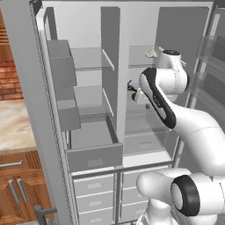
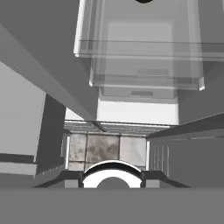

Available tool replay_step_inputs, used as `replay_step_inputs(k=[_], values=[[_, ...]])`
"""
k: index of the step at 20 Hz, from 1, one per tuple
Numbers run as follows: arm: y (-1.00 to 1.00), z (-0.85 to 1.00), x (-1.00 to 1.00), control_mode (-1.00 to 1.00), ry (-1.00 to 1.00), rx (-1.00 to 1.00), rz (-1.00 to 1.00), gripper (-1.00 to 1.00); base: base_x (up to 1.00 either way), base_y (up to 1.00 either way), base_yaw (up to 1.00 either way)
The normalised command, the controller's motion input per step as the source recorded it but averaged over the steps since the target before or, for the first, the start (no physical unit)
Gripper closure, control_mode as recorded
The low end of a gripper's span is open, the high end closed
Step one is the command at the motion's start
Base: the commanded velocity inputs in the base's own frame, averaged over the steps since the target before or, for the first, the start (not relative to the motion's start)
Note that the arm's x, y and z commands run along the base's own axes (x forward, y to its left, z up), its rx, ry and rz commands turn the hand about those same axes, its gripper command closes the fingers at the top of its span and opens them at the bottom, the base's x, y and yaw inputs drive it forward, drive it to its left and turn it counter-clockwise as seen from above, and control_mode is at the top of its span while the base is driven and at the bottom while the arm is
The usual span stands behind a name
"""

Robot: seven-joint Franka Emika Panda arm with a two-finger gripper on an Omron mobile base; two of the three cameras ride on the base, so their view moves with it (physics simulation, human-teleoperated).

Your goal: Take the lime and garlic from the fridge shelf and place them in the freezer drawer to begin freezing them.

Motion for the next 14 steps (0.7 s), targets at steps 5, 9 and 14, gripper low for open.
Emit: replay_step_inputs(k=[5, 9, 14], values=[[0.00, 0.22, -0.06, -1.00, -0.41, -0.01, -0.03, -1.00, 0.00, 0.00, 0.00], [0.00, 0.86, 0.00, -1.00, -0.48, -0.03, -0.10, -1.00, 0.00, 0.00, 0.00], [-0.08, 0.79, 0.19, -1.00, -0.16, 0.00, -0.17, -1.00, 0.00, 0.00, 0.00]])
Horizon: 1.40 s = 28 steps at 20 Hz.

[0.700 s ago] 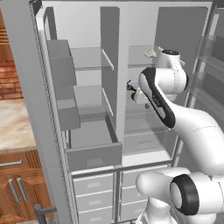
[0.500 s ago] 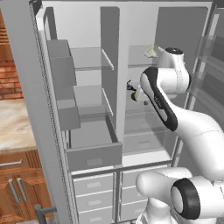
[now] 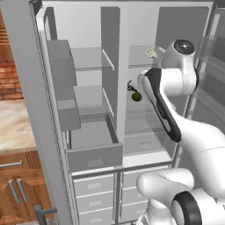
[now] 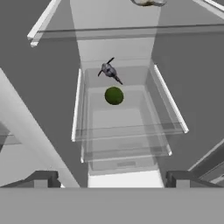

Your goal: Take the lime and garlic from the fridge shelf and place them in the freezer drawer to begin freezing them.

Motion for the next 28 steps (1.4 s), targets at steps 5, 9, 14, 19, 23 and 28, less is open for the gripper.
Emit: replay_step_inputs(k=[5, 9, 14, 19, 23, 28], values=[[-0.21, 0.32, 0.61, -1.00, 0.02, 0.00, -0.17, -1.00, 0.00, 0.00, 0.00], [-0.16, 0.01, 0.68, -1.00, 0.04, 0.00, -0.11, -1.00, 0.00, 0.00, 0.00], [-0.18, 0.00, 0.48, -1.00, 0.00, 0.00, -0.01, -1.00, 0.00, 0.00, 0.00], [-0.30, 0.17, 0.35, -1.00, 0.00, 0.00, 0.00, -1.00, 0.00, 0.00, 0.00], [-0.12, 0.11, 0.57, -1.00, 0.00, 0.00, 0.00, -1.00, 0.00, 0.00, 0.00], [-0.01, 0.05, 0.63, -1.00, -0.02, 0.00, 0.00, -1.00, 0.00, 0.00, 0.00]])
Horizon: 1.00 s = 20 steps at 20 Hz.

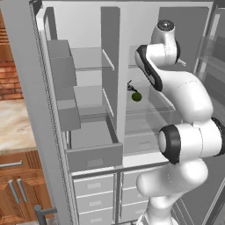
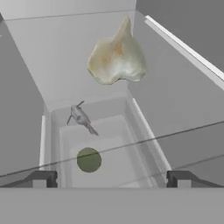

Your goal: Take the lime and garlic from the fridge shelf and place them in the freezer drawer to begin freezing them.

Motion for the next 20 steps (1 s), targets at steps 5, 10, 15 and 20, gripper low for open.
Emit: replay_step_inputs(k=[5, 10, 15, 20], values=[[-0.08, 0.01, 0.54, -1.00, 0.00, 0.00, 0.00, -1.00, 0.00, 0.00, 0.00], [-0.20, 0.04, 0.48, -1.00, 0.00, 0.00, 0.00, -1.00, 0.00, 0.00, 0.00], [-0.17, 0.01, 0.54, -1.00, 0.00, 0.00, 0.00, -1.00, 0.00, 0.00, 0.00], [-0.07, 0.00, 0.61, -1.00, 0.00, 0.00, 0.00, -1.00, 0.00, 0.00, 0.00]])
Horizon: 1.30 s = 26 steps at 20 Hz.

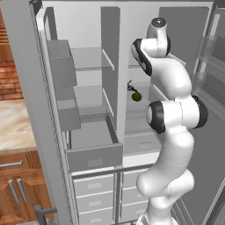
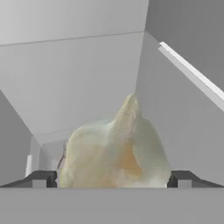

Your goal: Take the lime and garlic from the fridge shelf and place them in the freezer drawer to begin freezing them.

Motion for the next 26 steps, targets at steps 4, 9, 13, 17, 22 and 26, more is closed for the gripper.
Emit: replay_step_inputs(k=[4, 9, 13, 17, 22, 26], values=[[-0.05, 0.00, 0.56, -1.00, 0.00, 0.00, 0.01, -1.00, 0.00, 0.00, 0.00], [0.00, -0.03, 0.21, -1.00, 0.00, 0.00, 0.02, -1.00, 0.00, 0.00, 0.00], [0.00, -0.27, 0.00, -1.00, 0.00, -0.01, 0.03, 1.00, 0.00, 0.00, 0.00], [0.00, -0.18, 0.01, -1.00, -0.03, 0.00, 0.03, 1.00, 0.00, 0.00, 0.00], [0.00, -0.25, 0.00, -1.00, -0.09, 0.00, 0.05, 1.00, 0.00, 0.00, 0.00], [0.20, -0.50, -0.02, -1.00, -0.06, -0.03, 0.07, 1.00, 0.00, 0.00, 0.00]])
